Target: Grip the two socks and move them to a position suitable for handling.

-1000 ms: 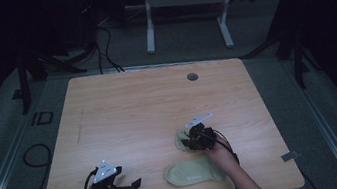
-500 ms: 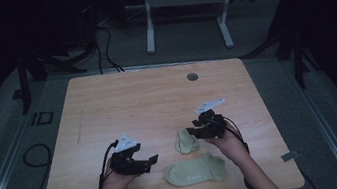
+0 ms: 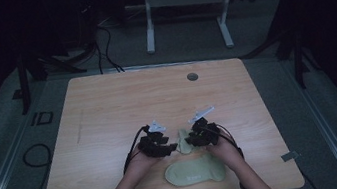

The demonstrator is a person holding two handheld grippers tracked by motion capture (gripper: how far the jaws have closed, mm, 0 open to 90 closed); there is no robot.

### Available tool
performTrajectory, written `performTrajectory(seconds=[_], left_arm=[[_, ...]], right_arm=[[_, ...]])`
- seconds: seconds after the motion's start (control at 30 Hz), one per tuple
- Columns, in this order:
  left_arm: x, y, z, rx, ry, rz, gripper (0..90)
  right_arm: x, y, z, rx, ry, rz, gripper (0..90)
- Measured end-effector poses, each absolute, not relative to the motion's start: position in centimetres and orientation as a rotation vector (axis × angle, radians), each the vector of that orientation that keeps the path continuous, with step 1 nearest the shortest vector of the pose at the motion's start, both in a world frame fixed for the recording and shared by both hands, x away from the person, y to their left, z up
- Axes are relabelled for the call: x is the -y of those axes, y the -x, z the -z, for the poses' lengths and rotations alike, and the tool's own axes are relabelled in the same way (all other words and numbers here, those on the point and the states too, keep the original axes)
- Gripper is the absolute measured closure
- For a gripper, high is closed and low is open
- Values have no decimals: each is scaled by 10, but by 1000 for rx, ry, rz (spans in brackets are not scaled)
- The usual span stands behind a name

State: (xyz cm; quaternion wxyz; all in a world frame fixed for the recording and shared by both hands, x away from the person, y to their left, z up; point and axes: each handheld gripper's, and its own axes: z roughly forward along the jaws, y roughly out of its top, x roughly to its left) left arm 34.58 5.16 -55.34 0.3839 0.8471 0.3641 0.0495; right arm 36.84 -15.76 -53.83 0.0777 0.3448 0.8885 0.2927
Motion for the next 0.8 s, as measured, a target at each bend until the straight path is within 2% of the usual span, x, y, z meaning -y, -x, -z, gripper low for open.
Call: performTrajectory(seconds=[0.07,0.33,0.5,0.57,0.8], left_arm=[[-48,-348,555,-914,-2167,-104,568],[-33,-355,559,-900,-2205,-89,638],[-29,-359,561,-917,-2195,-98,777],[-27,-358,561,-928,-2200,-100,869],[-29,-354,547,-918,-2220,-151,879]], right_arm=[[159,-368,542,-2669,-1026,-872,798],[158,-366,543,-2670,-1008,-860,825],[159,-366,543,-2665,-1007,-868,828],[159,-366,544,-2664,-1010,-871,831],[165,-364,532,-2628,-1007,-893,843]])
